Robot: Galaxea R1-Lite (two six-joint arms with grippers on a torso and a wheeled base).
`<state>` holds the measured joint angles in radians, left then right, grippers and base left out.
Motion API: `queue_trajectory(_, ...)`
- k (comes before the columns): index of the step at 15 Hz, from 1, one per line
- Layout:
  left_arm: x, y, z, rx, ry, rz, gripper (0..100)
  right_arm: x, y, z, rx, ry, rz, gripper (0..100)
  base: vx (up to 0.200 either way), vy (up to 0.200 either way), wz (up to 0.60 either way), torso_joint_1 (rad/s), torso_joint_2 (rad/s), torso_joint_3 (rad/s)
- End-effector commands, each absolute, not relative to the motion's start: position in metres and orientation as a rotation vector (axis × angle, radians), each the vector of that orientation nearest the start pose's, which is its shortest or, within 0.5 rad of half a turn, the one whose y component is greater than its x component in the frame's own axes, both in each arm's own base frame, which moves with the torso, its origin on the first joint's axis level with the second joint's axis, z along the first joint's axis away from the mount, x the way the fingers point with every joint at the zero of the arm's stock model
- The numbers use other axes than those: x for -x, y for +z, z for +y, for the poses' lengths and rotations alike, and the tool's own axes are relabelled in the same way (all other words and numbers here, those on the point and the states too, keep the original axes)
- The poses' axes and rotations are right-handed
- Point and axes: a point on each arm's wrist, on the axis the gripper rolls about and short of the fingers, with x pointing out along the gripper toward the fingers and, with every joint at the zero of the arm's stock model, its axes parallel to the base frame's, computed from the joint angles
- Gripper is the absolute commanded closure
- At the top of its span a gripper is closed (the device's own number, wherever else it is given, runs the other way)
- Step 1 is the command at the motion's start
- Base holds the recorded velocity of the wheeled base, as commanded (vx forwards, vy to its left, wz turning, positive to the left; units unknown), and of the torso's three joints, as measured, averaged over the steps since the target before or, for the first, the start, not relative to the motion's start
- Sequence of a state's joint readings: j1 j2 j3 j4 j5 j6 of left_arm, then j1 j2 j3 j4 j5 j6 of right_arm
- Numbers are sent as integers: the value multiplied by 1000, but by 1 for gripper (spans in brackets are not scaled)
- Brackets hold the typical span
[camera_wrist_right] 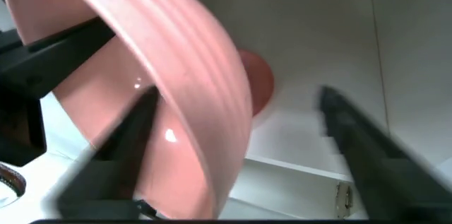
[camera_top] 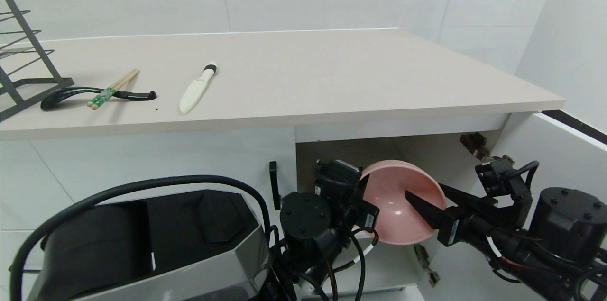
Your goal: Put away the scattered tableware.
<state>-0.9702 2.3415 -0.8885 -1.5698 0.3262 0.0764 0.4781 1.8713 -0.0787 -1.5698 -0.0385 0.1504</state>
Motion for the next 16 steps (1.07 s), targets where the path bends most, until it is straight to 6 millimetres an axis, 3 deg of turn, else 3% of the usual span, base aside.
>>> queue_trajectory(1, -235, 64, -330, -7, -637, -125, 100, -198, 78, 103, -90, 429, 245, 100, 0, 0, 0, 0, 0, 0)
queue_trajectory(3, -234, 64, -330, -11, -638, -127, 100, -198, 78, 105, -89, 434, 242, 100, 0, 0, 0, 0, 0, 0)
queue_trajectory(4, -235, 63, -330, -9, -639, -125, 0, -197, 79, 105, -89, 436, 241, 100, 0, 0, 0, 0, 0, 0)
queue_trajectory(9, -221, 65, -332, -23, -669, -116, 0, -202, 74, 101, -88, 409, 262, 100, 0, 0, 0, 0, 0, 0)
queue_trajectory(13, -190, 87, -322, -39, -726, -128, 0, -210, 60, 99, -75, 380, 315, 100, 0, 0, 0, 0, 0, 0)
queue_trajectory(16, -162, 91, -302, -69, -776, -85, 0, -212, 56, 96, -75, 363, 330, 100, 0, 0, 0, 0, 0, 0)
